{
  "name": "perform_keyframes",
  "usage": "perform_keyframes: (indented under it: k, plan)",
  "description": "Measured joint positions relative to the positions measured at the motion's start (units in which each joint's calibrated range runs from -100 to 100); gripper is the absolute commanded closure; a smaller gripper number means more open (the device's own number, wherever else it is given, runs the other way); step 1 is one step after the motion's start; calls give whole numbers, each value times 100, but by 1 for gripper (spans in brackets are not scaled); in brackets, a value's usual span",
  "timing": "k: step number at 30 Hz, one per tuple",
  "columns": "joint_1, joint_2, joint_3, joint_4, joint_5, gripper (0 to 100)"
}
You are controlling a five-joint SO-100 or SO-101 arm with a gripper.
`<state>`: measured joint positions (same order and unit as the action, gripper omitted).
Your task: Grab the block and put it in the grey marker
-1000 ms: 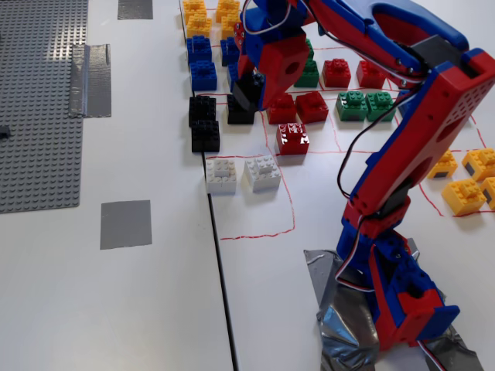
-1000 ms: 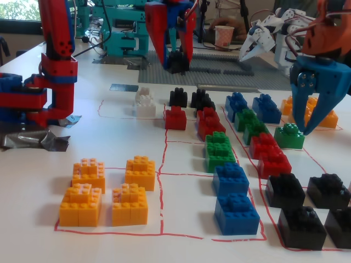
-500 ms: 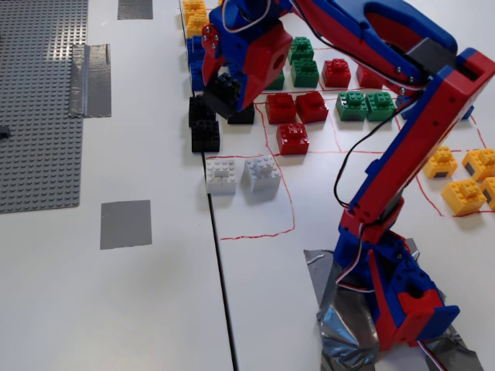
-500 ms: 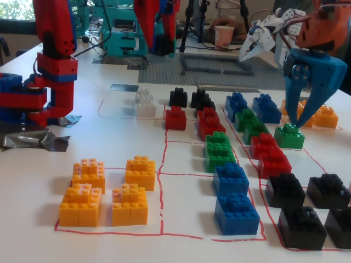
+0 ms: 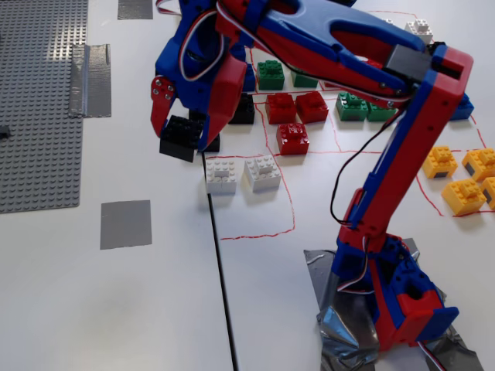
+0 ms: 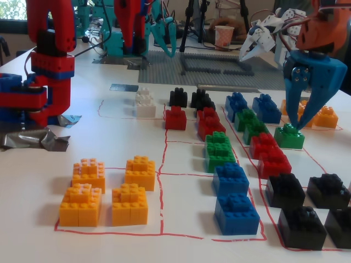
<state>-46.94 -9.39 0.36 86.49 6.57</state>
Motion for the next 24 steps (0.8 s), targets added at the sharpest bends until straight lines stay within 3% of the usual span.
perform_keyframes:
  k: [24]
  plan:
    - [-659,1210,-9,-1149,-10,100]
